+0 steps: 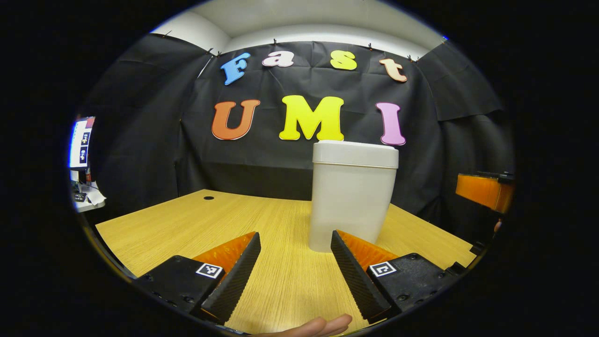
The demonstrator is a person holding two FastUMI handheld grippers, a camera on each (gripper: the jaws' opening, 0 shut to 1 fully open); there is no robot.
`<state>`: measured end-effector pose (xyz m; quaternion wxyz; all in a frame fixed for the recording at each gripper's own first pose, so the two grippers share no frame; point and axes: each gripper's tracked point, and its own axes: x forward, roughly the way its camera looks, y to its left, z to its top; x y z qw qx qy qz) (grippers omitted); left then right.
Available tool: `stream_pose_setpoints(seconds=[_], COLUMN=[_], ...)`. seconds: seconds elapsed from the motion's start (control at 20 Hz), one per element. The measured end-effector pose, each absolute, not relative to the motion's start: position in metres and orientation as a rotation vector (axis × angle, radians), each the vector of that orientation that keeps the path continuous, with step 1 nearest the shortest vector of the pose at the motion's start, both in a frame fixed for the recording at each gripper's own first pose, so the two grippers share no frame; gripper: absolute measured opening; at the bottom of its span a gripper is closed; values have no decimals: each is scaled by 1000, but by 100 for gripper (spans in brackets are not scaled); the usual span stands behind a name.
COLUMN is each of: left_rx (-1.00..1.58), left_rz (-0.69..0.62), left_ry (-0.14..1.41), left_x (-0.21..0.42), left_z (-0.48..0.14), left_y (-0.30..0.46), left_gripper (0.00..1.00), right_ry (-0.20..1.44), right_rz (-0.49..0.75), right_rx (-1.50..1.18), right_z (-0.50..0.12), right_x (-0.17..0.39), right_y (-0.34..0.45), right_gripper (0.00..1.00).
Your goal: Press the lid of the desktop garbage bin to open it, pick up the crumpled paper on the desktop and throw it into the bin, then pick up the pop can on the desktop and drop it into the bin, and finally close the garbage bin lid.
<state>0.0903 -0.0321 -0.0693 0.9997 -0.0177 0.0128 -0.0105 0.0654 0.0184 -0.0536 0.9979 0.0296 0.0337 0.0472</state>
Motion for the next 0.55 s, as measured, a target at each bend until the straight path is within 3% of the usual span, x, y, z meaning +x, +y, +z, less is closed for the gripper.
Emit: stream_pose_setpoints(seconds=[0.55], left_rx=[43], left_rz=[10], left_ry=[3], left_x=[73], left_z=[-53], left_y=[-52], left_gripper=[98], right_ry=[-21], right_rz=[145], right_rx=[102], right_z=[-35], right_x=[47], right_y=[-14], right_gripper=[95])
